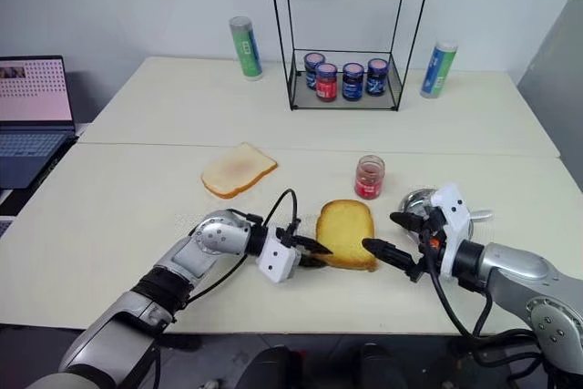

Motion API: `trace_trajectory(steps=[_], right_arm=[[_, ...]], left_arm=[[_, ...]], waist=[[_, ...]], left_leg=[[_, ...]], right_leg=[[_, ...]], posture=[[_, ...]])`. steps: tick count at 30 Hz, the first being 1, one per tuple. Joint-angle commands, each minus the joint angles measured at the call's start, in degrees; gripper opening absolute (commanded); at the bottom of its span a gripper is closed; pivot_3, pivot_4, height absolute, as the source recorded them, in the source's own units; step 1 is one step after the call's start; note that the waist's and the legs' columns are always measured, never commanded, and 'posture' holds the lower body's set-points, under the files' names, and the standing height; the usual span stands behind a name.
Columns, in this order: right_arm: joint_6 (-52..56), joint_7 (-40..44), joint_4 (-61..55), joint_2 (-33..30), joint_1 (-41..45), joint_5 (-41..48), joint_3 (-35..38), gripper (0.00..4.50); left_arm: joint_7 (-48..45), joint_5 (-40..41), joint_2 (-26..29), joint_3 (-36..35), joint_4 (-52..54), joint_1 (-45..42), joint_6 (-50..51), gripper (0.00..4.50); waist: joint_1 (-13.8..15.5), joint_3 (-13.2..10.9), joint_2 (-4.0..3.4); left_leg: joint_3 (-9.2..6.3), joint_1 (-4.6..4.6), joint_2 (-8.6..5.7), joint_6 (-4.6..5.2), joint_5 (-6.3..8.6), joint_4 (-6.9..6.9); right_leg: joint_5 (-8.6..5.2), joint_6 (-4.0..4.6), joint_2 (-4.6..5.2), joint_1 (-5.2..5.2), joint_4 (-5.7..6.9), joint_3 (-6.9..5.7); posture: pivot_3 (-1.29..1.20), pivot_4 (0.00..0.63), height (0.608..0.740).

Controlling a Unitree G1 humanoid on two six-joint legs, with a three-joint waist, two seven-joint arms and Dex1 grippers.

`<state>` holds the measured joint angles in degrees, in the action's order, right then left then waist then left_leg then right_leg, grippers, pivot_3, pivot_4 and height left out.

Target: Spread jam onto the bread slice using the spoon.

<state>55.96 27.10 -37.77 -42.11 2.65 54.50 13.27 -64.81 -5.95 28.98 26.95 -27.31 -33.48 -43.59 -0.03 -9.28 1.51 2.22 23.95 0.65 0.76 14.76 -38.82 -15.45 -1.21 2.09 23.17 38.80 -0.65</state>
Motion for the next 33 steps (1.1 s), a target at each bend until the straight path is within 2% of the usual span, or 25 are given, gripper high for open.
trace_trajectory(steps=[1, 4, 6, 9, 12, 17, 21, 24, 26, 30, 33], right_arm=[[-1.5, 0.8, -0.1, -1.4, -0.5, 0.0, 3.4, 4.5], [-1.7, 1.7, 1.2, -2.2, -0.9, 0.0, 4.7, 4.5], [-1.7, 1.7, 2.5, -2.4, -1.6, 0.7, 7.1, 4.5], [-1.6, 0.8, 4.8, -1.8, -4.5, 1.5, 12.9, 4.5], [-1.2, -1.2, 7.1, 0.4, -7.8, 3.4, 18.5, 4.5], [-1.8, -7.3, 11.2, 5.5, -10.9, 4.5, 25.2, 4.5], [-1.9, -14.5, 18.3, 9.2, -6.0, 4.5, 26.9, 4.5], [-3.5, -15.7, 27.6, 11.7, -0.4, 3.1, 25.8, 4.5], [-4.7, -15.0, 33.1, 12.4, 2.4, 1.4, 24.9, 4.5], [-7.0, -12.2, 44.4, 11.9, 9.2, -2.3, 21.4, 4.5], [-8.2, -12.0, 52.1, 12.0, 14.1, -3.3, 21.9, 4.5]], left_arm=[[-0.5, 3.1, 1.7, -1.6, 4.3, 1.4, 0.5, 1.86], [-0.8, 5.1, 3.9, -3.2, 7.9, 2.1, 2.9, 2.47], [-2.4, 9.0, 7.0, -4.9, 14.1, 3.5, 9.5, 2.94], [-6.6, 21.8, 15.4, -8.4, 30.9, 7.5, 33.8, 3.62], [-5.3, 31.4, 19.4, -12.5, 38.7, 6.9, 51.9, 3.62], [9.6, 37.6, 9.3, -18.2, 40.3, 2.9, 67.1, 3.62], [13.8, 35.9, 2.2, -13.7, 45.9, 3.7, 71.1, 3.62], [16.7, 35.4, -3.2, -11.1, 47.3, 2.8, 73.0, 3.62], [17.0, 34.8, -4.4, -10.4, 47.6, 2.3, 73.8, 3.62], [15.3, 33.0, -3.0, -10.3, 46.6, 1.6, 73.8, 3.62], [15.4, 32.7, -2.3, -11.1, 47.1, 1.9, 74.2, 3.62]], waist=[[0.0, 0.0, 0.0], [0.0, 0.0, 0.0], [0.0, 0.0, 0.0], [-0.2, 0.0, -0.02], [-0.1, 0.0, -0.07], [1.0, 0.0, -0.11], [0.1, 0.0, -0.12], [-0.2, 0.0, -0.12], [-0.2, 0.0, -0.17], [-0.3, 0.1, -0.38], [-0.5, 0.1, -0.4]], left_leg=[[0.0, 0.0, 0.0, 0.0, 0.0, 0.0], [-0.01, 0.0, 0.0, 0.0, 0.0, 0.0], [-0.01, 0.0, 0.0, 0.0, 0.0, 0.0], [-0.01, -0.01, 0.05, 0.0, 0.0, 0.03], [-0.03, -0.03, 0.05, -0.01, 0.0, 0.04], [-0.15, -0.05, -0.06, -0.01, -0.01, -0.08], [0.07, -0.07, -0.08, -0.01, -0.01, -0.06], [0.07, -0.09, -0.06, -0.02, -0.01, -0.05], [0.07, -0.12, -0.01, -0.02, -0.02, -0.05], [0.07, -0.15, 0.06, -0.01, -0.02, 0.0], [0.1, -0.16, 0.09, -0.01, -0.02, 0.01]], right_leg=[[0.0, 0.0, 0.0, 0.0, 0.0, 0.0], [0.0, 0.0, 0.01, -0.01, 0.0, 0.0], [0.0, 0.0, 0.01, -0.01, 0.0, 0.0], [-0.01, 0.01, 0.0, 0.0, 0.02, 0.01], [-0.03, 0.0, 0.01, 0.0, 0.04, -0.01], [-0.21, -0.31, 0.02, -0.2, -0.05, -0.08], [-0.13, -0.25, 0.0, -0.17, -0.1, 0.14], [-0.06, -0.12, -0.05, -0.11, 0.0, 0.18], [-0.05, -0.11, -0.19, -0.11, 0.03, 0.2], [-0.06, -0.07, -0.55, -0.06, 0.08, 0.27], [-0.06, -0.06, -0.63, -0.03, 0.08, 0.34]], posture=[[0.0, 0.15, 0.74], [0.0, 0.15, 0.74], [0.0, 0.15, 0.74], [0.0, 0.15, 0.74], [0.0, 0.15, 0.74], [0.0, 0.15, 0.74], [0.0, 0.15, 0.74], [0.0, 0.15, 0.74], [0.0, 0.15, 0.74], [0.0, 0.15, 0.74], [0.0, 0.15, 0.74]])
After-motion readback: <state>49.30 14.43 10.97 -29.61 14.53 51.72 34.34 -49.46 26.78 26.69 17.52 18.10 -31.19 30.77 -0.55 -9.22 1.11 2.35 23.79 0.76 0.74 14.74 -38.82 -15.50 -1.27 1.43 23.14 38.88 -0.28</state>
